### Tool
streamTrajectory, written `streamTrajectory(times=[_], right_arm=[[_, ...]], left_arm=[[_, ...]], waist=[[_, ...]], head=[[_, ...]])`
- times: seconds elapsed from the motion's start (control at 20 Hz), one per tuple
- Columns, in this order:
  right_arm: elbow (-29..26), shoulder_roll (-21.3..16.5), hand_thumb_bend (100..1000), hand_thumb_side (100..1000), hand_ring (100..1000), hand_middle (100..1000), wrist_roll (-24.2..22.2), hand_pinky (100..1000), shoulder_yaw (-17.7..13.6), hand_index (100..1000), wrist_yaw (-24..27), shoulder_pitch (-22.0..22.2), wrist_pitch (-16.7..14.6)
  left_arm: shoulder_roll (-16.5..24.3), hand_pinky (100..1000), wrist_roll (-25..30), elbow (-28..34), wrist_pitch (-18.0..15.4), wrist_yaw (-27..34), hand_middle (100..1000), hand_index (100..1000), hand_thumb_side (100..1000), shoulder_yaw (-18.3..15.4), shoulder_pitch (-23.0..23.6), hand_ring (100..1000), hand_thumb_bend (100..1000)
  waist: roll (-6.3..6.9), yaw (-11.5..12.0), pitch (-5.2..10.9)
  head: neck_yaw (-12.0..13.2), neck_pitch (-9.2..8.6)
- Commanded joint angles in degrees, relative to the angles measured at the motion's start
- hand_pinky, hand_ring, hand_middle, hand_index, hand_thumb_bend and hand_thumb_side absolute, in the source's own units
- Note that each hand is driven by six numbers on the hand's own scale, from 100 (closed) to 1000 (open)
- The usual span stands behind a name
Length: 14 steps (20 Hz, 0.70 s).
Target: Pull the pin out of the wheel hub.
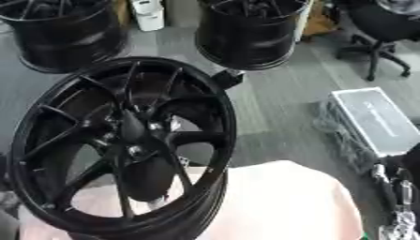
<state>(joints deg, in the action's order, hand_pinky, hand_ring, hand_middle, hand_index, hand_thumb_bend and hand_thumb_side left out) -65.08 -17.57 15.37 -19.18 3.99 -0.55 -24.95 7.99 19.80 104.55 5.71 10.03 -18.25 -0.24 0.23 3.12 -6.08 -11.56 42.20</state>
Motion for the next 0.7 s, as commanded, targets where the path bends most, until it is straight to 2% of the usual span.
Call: streamTrajectory(times=[0.05, 0.35, 0.55, 0.7], right_arm=[[-5.1, 1.0, 100, 675, 708, 788, -0.7, 796, 1.2, 849, -1.0, -0.4, 0.8], [-12.7, 3.8, 100, 677, 705, 783, -6.3, 793, 7.0, 849, -0.5, 0.1, 2.6], [-14.6, 3.5, 100, 687, 703, 781, -9.4, 792, 9.3, 849, -0.4, 0.1, 3.4], [-14.6, 3.8, 100, 733, 700, 778, -10.5, 790, 10.6, 849, 0.2, 0.3, 3.6]], left_arm=[[0.2, 668, 0.0, 0.2, -0.5, -0.8, 646, 757, 730, -0.8, 0.0, 602, 494], [-0.2, 670, 0.5, -0.9, -1.1, -2.5, 651, 763, 745, -0.8, 0.1, 606, 489], [-0.2, 672, 0.8, -2.2, -2.2, -4.1, 649, 765, 762, -1.3, 0.8, 608, 482], [-0.2, 674, 2.1, -4.6, -3.5, -5.0, 646, 764, 783, -2.0, 1.2, 608, 483]], waist=[[0.12, -0.2, 0.24], [0.35, -0.2, 0.26], [0.61, -0.1, 0.16], [0.64, 0.2, 0.16]], head=[[0.6, -0.16], [2.2, -0.17], [3.6, -0.11], [3.6, -0.81]])
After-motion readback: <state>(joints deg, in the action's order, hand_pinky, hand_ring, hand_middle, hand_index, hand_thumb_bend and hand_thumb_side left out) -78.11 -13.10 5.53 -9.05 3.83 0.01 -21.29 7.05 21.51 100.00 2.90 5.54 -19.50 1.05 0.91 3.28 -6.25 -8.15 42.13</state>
